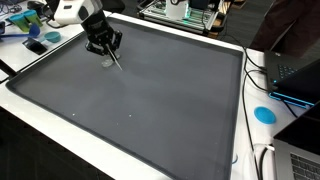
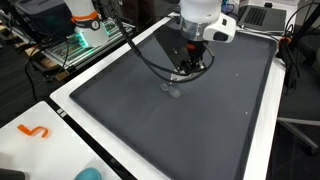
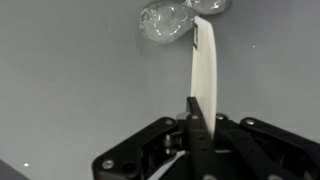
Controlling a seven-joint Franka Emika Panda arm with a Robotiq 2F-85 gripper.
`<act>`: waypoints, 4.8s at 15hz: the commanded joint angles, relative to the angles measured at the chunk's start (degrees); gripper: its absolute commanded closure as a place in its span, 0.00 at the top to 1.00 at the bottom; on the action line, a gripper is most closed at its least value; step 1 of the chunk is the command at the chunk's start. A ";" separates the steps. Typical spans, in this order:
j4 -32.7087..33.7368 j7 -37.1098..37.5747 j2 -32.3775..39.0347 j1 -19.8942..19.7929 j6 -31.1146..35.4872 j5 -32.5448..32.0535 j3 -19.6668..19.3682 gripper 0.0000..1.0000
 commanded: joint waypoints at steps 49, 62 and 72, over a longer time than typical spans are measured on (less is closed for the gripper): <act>-5.05 -2.32 6.12 -3.45 9.50 -5.22 -4.44 0.01; -6.64 0.37 5.08 -6.22 9.55 -4.01 -4.98 0.01; -7.97 4.87 5.43 -7.12 16.12 -3.22 -6.18 0.01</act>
